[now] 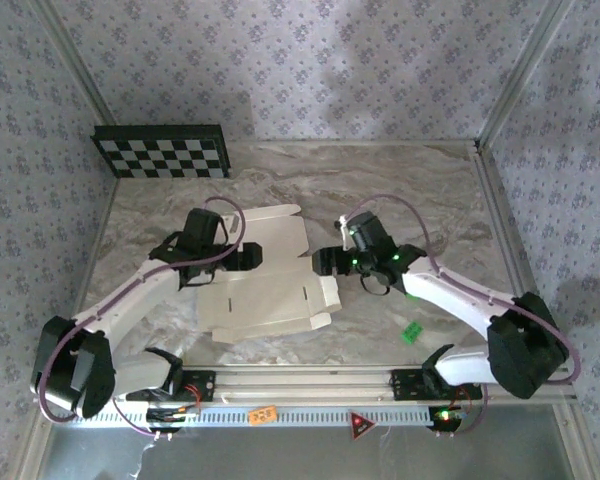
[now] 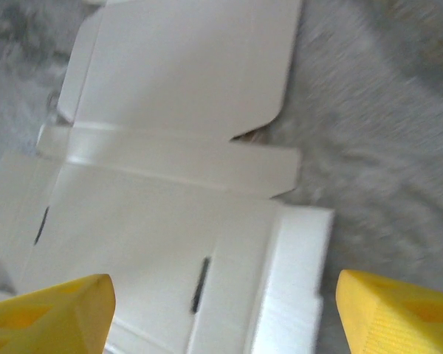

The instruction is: Fold the paper box

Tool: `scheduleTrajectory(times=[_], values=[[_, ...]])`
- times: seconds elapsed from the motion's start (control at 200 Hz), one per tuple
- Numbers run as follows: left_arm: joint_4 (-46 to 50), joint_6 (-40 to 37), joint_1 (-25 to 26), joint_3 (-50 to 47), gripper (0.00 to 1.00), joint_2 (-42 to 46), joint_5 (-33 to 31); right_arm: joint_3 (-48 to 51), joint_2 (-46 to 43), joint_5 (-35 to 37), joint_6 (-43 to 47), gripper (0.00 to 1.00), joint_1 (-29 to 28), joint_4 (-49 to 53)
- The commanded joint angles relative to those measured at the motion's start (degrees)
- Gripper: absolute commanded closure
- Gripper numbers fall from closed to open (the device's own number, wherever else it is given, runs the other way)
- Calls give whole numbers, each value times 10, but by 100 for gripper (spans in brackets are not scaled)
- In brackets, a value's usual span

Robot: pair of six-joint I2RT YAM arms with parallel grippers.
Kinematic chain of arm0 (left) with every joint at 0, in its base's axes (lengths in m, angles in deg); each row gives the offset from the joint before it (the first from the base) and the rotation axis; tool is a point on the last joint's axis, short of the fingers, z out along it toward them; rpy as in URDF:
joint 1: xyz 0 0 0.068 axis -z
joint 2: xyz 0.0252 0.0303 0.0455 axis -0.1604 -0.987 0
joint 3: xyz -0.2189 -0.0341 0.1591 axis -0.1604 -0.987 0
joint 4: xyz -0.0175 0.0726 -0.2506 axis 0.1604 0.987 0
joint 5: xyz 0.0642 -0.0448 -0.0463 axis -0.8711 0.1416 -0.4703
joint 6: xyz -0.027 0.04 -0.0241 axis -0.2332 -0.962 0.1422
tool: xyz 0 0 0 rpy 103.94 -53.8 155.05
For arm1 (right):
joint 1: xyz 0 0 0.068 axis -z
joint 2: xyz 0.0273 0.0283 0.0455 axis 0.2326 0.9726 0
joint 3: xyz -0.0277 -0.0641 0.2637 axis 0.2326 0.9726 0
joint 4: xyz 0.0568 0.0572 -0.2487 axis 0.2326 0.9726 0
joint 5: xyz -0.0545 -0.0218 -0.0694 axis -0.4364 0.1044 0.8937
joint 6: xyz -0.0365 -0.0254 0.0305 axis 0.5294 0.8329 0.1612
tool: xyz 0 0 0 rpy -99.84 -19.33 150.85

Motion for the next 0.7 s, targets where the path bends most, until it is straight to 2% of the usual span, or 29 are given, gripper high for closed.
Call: scheduleTrajectory(times=[0.0,0.19,0.405,0.575,0.695], values=[[6,20,3,-11,12,-22,20,-7,31,-36,-55,21,-36,20],[-4,24,3,-21,12,-45,25,-29,98,-75,-77,21,-124,-7],[-16,14,3,36,13,-110,31,-100,188,-83,-82,21,-203,-7],[-31,5,-6,93,13,-188,46,-143,240,-90,-83,22,-229,2],[-30,-2,-27,131,13,-246,64,-148,259,-92,-83,22,-225,25]])
